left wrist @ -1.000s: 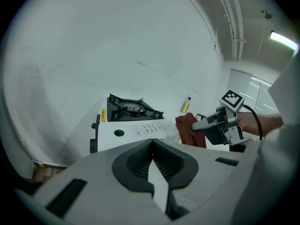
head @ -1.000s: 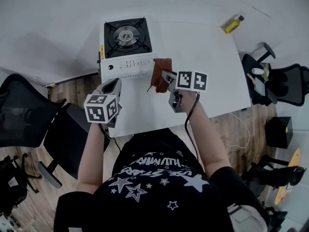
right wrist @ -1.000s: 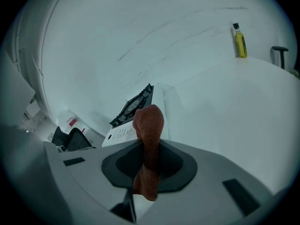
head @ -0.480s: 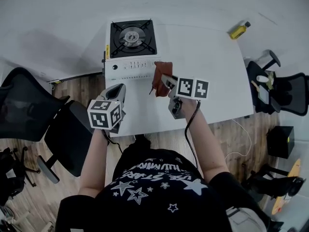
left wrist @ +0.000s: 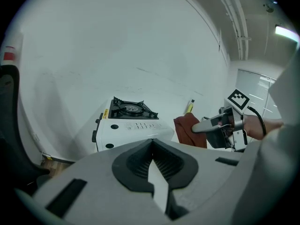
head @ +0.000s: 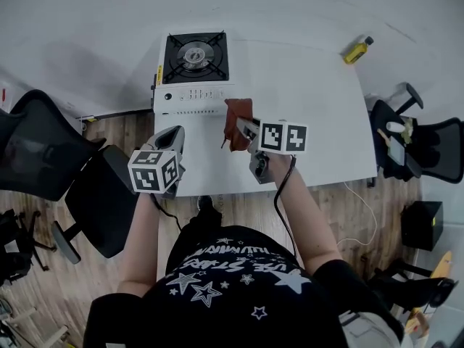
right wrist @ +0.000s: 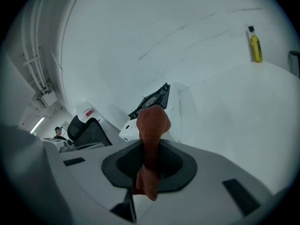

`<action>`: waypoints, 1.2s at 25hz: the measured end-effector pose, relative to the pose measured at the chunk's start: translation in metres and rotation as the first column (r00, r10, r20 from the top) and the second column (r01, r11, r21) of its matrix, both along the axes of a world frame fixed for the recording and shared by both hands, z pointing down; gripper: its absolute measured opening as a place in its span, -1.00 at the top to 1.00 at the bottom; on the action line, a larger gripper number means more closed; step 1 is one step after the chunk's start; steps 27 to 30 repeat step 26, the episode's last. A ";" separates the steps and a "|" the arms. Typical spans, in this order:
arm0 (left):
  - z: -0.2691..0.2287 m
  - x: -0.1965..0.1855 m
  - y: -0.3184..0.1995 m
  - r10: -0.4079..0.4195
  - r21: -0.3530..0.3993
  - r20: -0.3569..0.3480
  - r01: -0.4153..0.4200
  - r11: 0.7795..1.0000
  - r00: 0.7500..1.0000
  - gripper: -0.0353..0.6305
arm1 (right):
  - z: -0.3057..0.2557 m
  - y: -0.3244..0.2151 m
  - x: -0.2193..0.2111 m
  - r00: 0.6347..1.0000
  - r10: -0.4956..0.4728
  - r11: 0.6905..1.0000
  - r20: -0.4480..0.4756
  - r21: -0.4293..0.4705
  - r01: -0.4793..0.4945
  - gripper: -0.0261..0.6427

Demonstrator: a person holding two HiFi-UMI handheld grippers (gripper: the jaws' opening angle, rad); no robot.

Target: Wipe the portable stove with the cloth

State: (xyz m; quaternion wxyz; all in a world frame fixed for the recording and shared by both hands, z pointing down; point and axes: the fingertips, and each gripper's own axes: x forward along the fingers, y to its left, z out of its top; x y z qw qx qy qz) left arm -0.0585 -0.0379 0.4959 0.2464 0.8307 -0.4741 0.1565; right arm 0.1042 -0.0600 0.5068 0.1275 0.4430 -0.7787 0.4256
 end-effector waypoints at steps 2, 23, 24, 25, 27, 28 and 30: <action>-0.004 0.003 0.004 -0.004 0.008 0.003 0.004 1.000 1.000 0.87 | -0.004 0.004 0.001 1.000 -0.019 1.000 -0.009 0.016 0.019 0.73; -0.034 0.027 0.057 -0.025 0.068 0.014 0.024 0.997 1.000 0.87 | -0.024 0.063 0.014 0.997 -0.072 0.996 0.016 0.049 0.071 0.73; -0.035 0.028 0.059 -0.026 0.069 0.015 0.025 0.997 1.000 0.87 | -0.024 0.066 0.015 0.997 -0.075 0.996 0.015 0.047 0.074 0.73; -0.035 0.029 0.062 -0.027 0.071 0.015 0.026 0.997 1.000 0.87 | -0.024 0.069 0.016 0.997 -0.077 0.996 0.013 0.045 0.076 0.73; -0.036 0.030 0.065 -0.029 0.072 0.015 0.028 0.997 0.999 0.87 | -0.025 0.072 0.017 0.997 -0.079 0.996 0.012 0.043 0.079 0.73; -0.036 0.030 0.065 -0.029 0.072 0.015 0.028 0.997 0.999 0.87 | -0.025 0.072 0.017 0.997 -0.079 0.996 0.012 0.043 0.079 0.73; -0.036 0.030 0.065 -0.029 0.072 0.015 0.028 0.997 0.999 0.87 | -0.025 0.072 0.017 0.997 -0.079 0.996 0.012 0.043 0.079 0.73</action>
